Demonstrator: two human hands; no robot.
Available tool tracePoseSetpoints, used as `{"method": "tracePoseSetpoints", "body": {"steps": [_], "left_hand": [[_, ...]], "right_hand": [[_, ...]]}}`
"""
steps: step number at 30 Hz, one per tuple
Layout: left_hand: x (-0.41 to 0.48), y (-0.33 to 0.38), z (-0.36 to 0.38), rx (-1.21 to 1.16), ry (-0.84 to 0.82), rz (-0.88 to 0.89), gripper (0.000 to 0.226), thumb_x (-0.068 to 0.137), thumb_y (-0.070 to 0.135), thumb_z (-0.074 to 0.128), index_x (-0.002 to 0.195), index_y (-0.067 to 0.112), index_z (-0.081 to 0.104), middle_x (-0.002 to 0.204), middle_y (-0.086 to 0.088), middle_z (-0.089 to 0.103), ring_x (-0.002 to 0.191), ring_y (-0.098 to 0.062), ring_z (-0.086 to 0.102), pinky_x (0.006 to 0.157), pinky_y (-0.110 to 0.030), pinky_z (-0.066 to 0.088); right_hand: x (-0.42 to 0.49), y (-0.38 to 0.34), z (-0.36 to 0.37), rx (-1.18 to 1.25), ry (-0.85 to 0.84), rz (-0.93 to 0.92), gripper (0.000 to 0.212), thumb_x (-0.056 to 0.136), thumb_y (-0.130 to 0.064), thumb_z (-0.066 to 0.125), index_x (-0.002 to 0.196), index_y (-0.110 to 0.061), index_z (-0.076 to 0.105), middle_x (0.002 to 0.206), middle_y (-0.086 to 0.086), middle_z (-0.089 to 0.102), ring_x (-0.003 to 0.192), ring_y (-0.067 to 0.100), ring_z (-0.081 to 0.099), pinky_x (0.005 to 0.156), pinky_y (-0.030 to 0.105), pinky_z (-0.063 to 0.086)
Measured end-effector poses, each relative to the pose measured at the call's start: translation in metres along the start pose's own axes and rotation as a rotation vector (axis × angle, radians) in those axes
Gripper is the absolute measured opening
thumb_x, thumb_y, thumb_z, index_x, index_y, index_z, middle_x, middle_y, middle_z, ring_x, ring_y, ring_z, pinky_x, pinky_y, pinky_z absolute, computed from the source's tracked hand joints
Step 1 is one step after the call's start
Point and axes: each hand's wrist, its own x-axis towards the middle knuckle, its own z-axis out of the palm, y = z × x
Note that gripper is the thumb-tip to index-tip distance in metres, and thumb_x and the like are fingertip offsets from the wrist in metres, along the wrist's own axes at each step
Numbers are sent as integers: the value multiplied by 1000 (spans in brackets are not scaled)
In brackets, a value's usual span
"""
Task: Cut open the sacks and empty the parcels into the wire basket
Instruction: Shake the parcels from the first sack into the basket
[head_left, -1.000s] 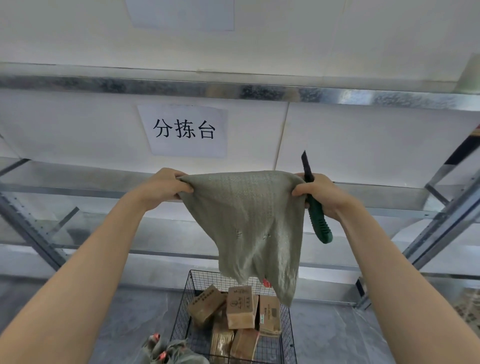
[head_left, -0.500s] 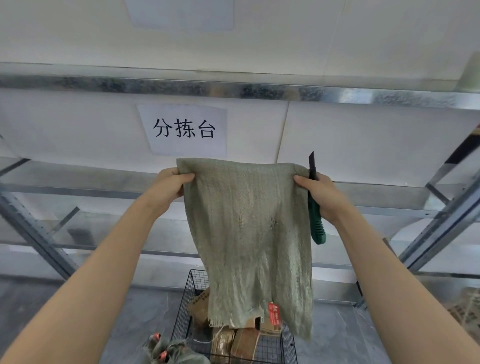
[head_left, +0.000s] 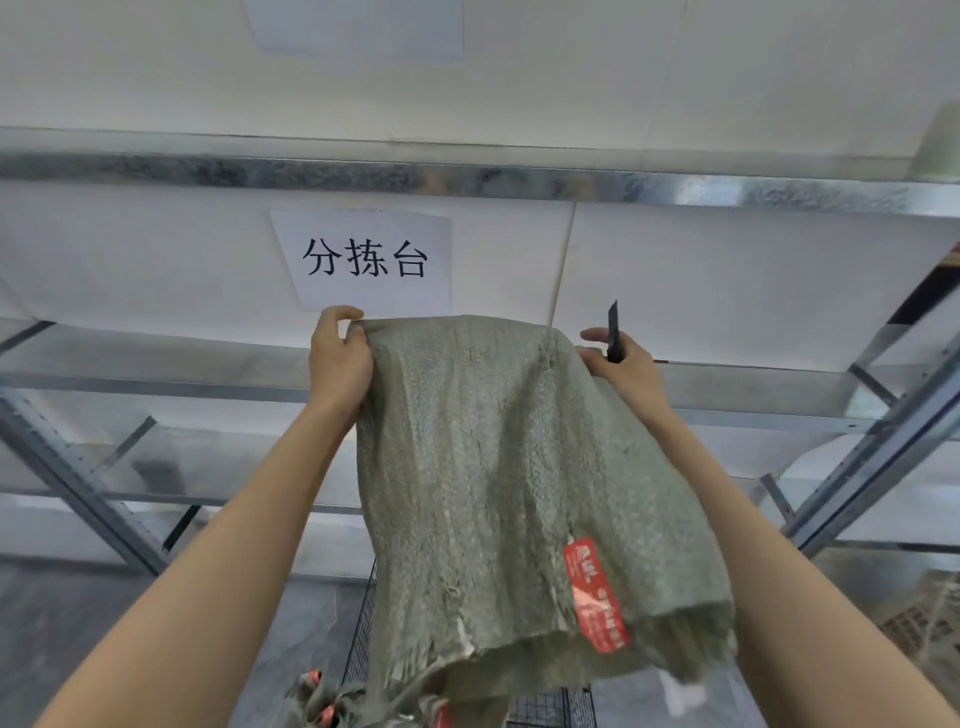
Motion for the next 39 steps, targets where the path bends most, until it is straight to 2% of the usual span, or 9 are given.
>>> {"method": "tracePoseSetpoints", "body": {"steps": [4, 8, 10, 13, 16, 20, 28, 32, 39], "left_hand": [[4, 5, -4, -103, -121, -26, 29, 95, 7, 37, 96, 17, 64, 104, 5, 60, 95, -9, 52, 74, -16, 41], [5, 7, -14, -89, -438, -169, 21, 86, 31, 64, 107, 28, 64, 111, 8, 62, 102, -11, 57, 83, -28, 46], [5, 5, -18, 7, -551, -177, 54, 75, 35, 75, 124, 24, 55, 117, 6, 60, 104, -12, 59, 82, -28, 48], [4, 4, -22, 1, -606, -217, 66, 71, 29, 79, 129, 18, 50, 116, 1, 62, 102, -15, 62, 79, -28, 50], [5, 5, -28, 43, -706, -221, 42, 78, 20, 75, 117, 15, 58, 109, -2, 67, 97, -19, 66, 79, -32, 53], [8, 4, -33, 160, -824, -223, 30, 80, 12, 73, 106, 22, 62, 109, -4, 68, 100, -21, 66, 85, -34, 53], [12, 3, -47, -46, -870, -319, 59, 58, 20, 84, 113, 16, 63, 112, -6, 70, 100, -18, 67, 75, -26, 57], [12, -5, -47, -216, -682, -356, 49, 80, 4, 66, 124, 23, 55, 112, -2, 63, 94, -16, 62, 72, -24, 54], [9, -7, -40, -194, -552, -340, 25, 94, 1, 49, 78, 20, 53, 73, -3, 52, 54, -10, 48, 42, -16, 38]], "right_hand": [[-1, 1, -1, 113, -62, 57, 19, 92, -11, 60, 110, -5, 64, 88, 4, 61, 56, -7, 56, 52, 5, 41], [-5, -2, -4, 189, -78, 120, 6, 92, -13, 60, 89, -13, 64, 76, -2, 62, 64, 6, 55, 53, 12, 46], [-5, -3, -7, 169, -150, 163, 18, 94, -26, 59, 81, -14, 60, 63, -5, 55, 54, 6, 49, 48, 16, 40], [-3, -2, -13, 179, -423, 211, 55, 76, -52, 72, 104, -6, 60, 82, 6, 51, 73, 21, 45, 57, 26, 37], [-2, -1, -20, 151, -602, 210, 48, 72, -28, 75, 113, -12, 57, 70, -6, 58, 60, 10, 50, 55, 25, 32], [-1, -2, -21, -18, -546, 192, 44, 77, 4, 67, 117, -13, 60, 70, -2, 57, 59, 11, 48, 51, 25, 35], [6, -1, -26, 174, -401, 211, 58, 81, 17, 53, 127, -20, 57, 64, 2, 43, 50, 11, 35, 45, 23, 37], [8, 2, -27, 241, -337, 201, 52, 87, 9, 54, 126, -26, 57, 60, -1, 40, 48, 11, 34, 45, 24, 37], [7, 1, -19, 209, -189, 129, 41, 92, 1, 49, 116, -30, 63, 58, -2, 37, 48, 11, 32, 46, 21, 32]]}}
